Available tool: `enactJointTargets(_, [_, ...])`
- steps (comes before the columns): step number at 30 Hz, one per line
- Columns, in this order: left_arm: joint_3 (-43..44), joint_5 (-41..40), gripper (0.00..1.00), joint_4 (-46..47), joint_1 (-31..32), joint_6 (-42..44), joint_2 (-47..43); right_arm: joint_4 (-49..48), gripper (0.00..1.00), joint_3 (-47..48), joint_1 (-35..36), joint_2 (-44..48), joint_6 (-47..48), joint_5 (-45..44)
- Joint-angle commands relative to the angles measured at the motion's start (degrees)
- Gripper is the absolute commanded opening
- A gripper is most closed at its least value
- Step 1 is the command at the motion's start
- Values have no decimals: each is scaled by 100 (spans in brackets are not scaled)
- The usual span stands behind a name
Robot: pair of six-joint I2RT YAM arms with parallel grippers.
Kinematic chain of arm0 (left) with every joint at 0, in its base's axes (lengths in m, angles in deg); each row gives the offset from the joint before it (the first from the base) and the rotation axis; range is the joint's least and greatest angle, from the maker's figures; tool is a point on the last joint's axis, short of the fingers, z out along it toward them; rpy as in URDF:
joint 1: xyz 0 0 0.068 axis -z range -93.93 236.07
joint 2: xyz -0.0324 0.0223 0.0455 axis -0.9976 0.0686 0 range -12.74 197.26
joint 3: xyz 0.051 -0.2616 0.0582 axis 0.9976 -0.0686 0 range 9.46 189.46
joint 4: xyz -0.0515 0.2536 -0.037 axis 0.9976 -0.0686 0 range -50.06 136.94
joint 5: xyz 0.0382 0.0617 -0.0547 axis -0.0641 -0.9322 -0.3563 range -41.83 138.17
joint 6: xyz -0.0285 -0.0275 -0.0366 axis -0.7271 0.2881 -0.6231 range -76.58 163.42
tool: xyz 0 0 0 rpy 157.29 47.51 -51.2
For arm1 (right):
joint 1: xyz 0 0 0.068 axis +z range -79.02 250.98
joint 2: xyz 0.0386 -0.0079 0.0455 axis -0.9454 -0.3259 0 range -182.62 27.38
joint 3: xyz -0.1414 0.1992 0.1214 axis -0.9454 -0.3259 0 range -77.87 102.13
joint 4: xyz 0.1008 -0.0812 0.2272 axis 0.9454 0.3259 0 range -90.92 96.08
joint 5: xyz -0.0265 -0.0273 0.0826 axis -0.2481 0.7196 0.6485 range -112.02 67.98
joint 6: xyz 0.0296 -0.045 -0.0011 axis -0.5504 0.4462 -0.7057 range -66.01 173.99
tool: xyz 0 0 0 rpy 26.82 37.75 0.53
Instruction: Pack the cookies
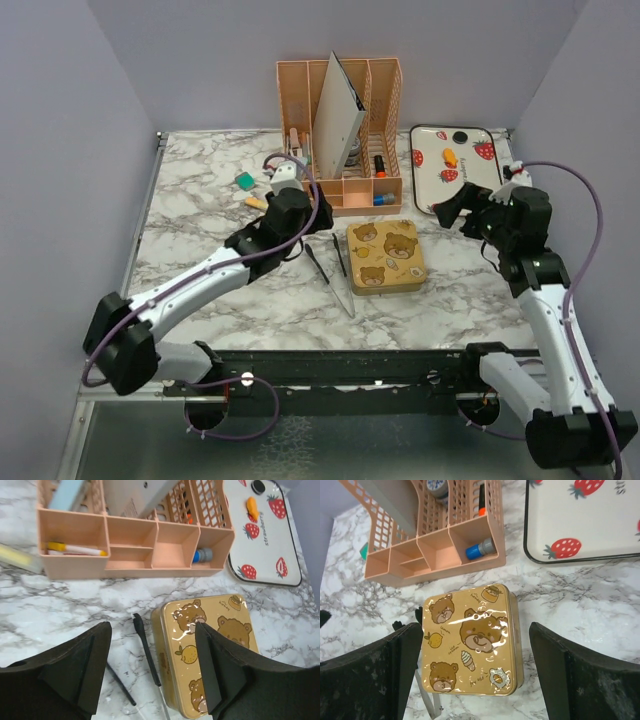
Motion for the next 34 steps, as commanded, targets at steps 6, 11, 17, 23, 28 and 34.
enactJointTargets(6, [-895, -1084, 99, -1074, 9, 665, -2695, 1137, 100, 143, 16, 1761, 380, -1143])
enactJointTargets(11, [-1208, -1316, 99, -1395, 9, 1065, -4120, 1356, 100, -24, 16, 2664, 609, -1861])
enactJointTargets(17, [-1564, -1745, 99, -1399, 9, 1728, -5410, 1165, 100, -299, 16, 3476, 708, -1977])
enactJointTargets(23, [-2264, -2258, 99, -915, 9, 2080, -6131, 968, 100, -634, 17, 3901, 813, -2162])
enactJointTargets(28, [-2390, -2298, 99, -699, -63, 2284, -6163, 900, 100, -758, 16, 3872, 823, -2147])
enactJointTargets(34, [-2480, -2176, 99, -634, -309, 2354, -6118, 897, 100, -776, 16, 3850, 822, -2083])
